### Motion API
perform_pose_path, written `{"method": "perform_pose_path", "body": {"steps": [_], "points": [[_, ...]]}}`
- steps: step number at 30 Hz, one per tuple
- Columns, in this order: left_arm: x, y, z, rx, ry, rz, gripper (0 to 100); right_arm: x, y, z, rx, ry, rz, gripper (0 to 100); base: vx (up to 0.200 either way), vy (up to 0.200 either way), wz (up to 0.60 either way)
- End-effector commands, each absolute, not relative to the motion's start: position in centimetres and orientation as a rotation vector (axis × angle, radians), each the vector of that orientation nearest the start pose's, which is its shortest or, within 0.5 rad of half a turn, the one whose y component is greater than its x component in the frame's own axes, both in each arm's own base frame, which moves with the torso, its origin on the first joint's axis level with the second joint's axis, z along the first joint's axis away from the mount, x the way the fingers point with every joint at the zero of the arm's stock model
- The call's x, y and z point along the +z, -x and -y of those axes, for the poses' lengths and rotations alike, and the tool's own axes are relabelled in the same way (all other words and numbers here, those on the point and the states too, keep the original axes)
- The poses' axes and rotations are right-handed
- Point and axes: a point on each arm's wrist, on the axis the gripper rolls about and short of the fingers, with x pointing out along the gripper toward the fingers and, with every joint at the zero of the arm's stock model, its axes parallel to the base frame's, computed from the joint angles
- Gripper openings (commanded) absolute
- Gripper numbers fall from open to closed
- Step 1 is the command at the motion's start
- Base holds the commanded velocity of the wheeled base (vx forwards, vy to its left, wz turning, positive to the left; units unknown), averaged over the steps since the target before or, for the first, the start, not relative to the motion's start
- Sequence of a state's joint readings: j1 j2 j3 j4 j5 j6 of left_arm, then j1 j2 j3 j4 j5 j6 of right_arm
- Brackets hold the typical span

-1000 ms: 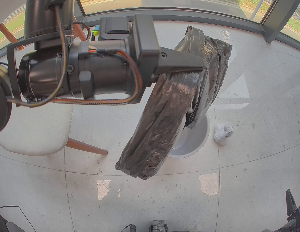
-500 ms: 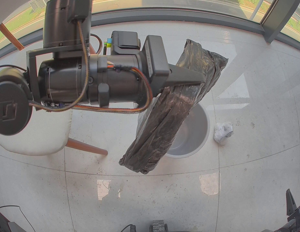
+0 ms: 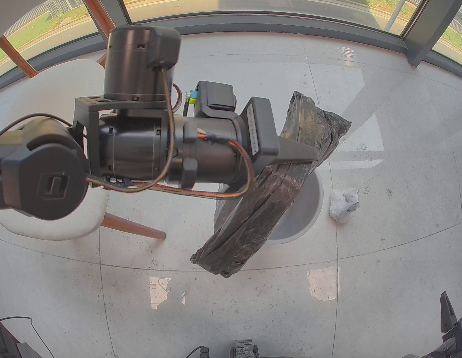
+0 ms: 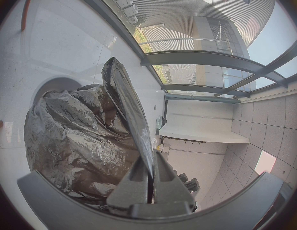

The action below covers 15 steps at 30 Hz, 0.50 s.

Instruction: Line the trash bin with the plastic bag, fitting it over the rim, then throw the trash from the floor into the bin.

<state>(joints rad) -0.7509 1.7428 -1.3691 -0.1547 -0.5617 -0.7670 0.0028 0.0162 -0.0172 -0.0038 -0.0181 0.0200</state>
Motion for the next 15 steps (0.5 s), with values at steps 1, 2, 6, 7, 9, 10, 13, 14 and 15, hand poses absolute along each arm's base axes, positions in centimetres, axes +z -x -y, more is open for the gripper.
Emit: {"method": "perform_pose_path", "body": {"steps": [1,2,6,7,9,10,13,14,15], "points": [[27.0,-24.6,24.5,-1.132,0.623,-0.751,0,7.6,2.3,0.0,-0.015,-0.020,0.005,100,0.000,0.000,0.00],[27.0,-24.6,24.5,-1.132,0.623,-0.751,0,7.6,2.3,0.0,-0.015,-0.020,0.005,100,0.000,0.000,0.00],[26.1,-25.1,25.0,-1.122,0.608,-0.768,0,7.6,2.3,0.0,-0.015,-0.020,0.005,100,0.000,0.000,0.00],[25.7,-25.2,25.1,-1.119,0.599,-0.772,0,7.6,2.3,0.0,-0.015,-0.020,0.005,100,0.000,0.000,0.00],[25.0,-25.5,25.3,-1.114,0.583,-0.781,0,7.6,2.3,0.0,-0.015,-0.022,0.005,100,0.000,0.000,0.00],[25.0,-25.5,25.3,-1.114,0.581,-0.780,0,7.6,2.3,0.0,-0.015,-0.022,0.005,100,0.000,0.000,0.00],[23.7,-26.0,25.7,-1.103,0.544,-0.792,0,7.6,2.3,0.0,-0.015,-0.022,0.005,100,0.000,0.000,0.00],[23.7,-26.0,25.7,-1.103,0.544,-0.792,0,7.6,2.3,0.0,-0.015,-0.022,0.005,100,0.000,0.000,0.00],[23.7,-26.0,25.7,-1.103,0.544,-0.792,0,7.6,2.3,0.0,-0.015,-0.022,0.005,100,0.000,0.000,0.00]]}}
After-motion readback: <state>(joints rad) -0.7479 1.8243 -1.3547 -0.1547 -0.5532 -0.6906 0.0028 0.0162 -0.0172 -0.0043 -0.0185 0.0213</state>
